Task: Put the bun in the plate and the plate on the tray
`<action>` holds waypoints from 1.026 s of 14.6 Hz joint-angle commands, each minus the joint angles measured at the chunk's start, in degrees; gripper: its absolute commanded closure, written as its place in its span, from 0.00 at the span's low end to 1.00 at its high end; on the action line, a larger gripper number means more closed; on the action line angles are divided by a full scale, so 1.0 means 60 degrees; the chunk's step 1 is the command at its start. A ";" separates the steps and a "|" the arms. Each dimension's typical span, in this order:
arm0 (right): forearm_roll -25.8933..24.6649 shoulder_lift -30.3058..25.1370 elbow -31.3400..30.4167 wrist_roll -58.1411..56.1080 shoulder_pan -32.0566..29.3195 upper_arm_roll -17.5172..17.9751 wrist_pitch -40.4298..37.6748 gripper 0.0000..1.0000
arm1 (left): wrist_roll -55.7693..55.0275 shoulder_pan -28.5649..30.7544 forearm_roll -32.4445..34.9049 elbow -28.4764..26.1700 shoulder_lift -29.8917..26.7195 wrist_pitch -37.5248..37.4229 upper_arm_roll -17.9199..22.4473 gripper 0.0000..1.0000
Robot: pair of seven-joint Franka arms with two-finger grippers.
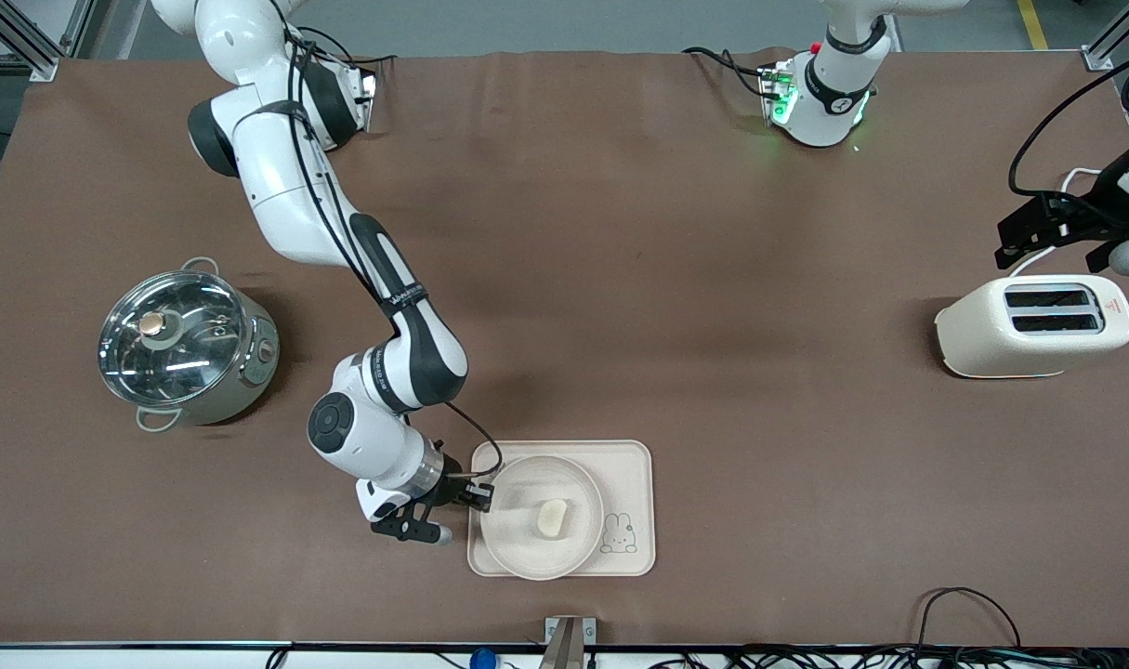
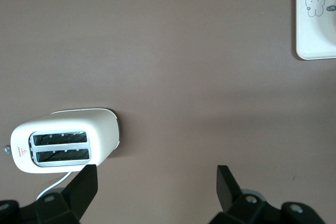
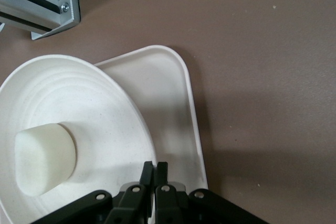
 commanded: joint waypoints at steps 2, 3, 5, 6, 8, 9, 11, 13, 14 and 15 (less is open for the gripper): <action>0.0099 0.0081 -0.0010 -0.0053 0.0109 -0.0079 0.0243 0.98 | -0.0004 0.0001 0.0107 0.0231 0.0100 -0.0043 0.0011 0.00; 0.0099 0.0081 0.0005 -0.0053 0.0109 -0.0079 0.0243 0.97 | -0.0047 0.0001 0.0107 0.0246 0.0114 -0.0043 0.0011 0.00; 0.0113 0.0022 -0.0010 -0.0039 0.0080 -0.0065 0.0228 0.57 | -0.0063 0.0001 0.0107 0.0246 0.0114 -0.0043 0.0011 0.00; 0.0128 -0.0051 -0.0010 -0.0024 0.0080 -0.0050 0.0170 0.40 | -0.0048 0.0001 0.0107 0.0246 0.0114 -0.0043 0.0011 0.00; 0.0157 -0.0707 -0.0126 0.0020 0.0109 -0.0050 -0.0339 0.29 | -0.0033 0.0001 0.0107 0.0231 0.0114 -0.0043 0.0011 0.00; 0.0128 -0.1116 -0.0272 0.0063 0.0080 -0.0050 -0.1184 0.28 | -0.0048 0.0001 0.0107 0.0231 0.0100 -0.0043 0.0011 0.00; 0.0084 -0.1907 -0.0332 0.0078 0.0007 -0.0137 -0.2665 0.22 | -0.0063 -0.0013 0.0107 0.0231 0.0100 -0.0043 0.0011 0.00; 0.0084 -0.2713 -0.0434 0.0136 0.0079 -0.0793 -0.3896 0.07 | -0.0092 -0.0013 0.0107 0.0231 0.0100 -0.0043 0.0011 0.00; 0.0084 -0.3065 -0.0435 0.0166 0.0080 -0.1000 -0.4396 0.02 | -0.0092 -0.0013 0.0107 0.0217 0.0100 -0.0043 0.0011 0.00; 0.0084 -0.3446 -0.0420 0.0166 0.0080 -0.1220 -0.5053 0.00 | -0.0092 -0.0013 0.0107 0.0217 0.0100 -0.0043 0.0011 0.00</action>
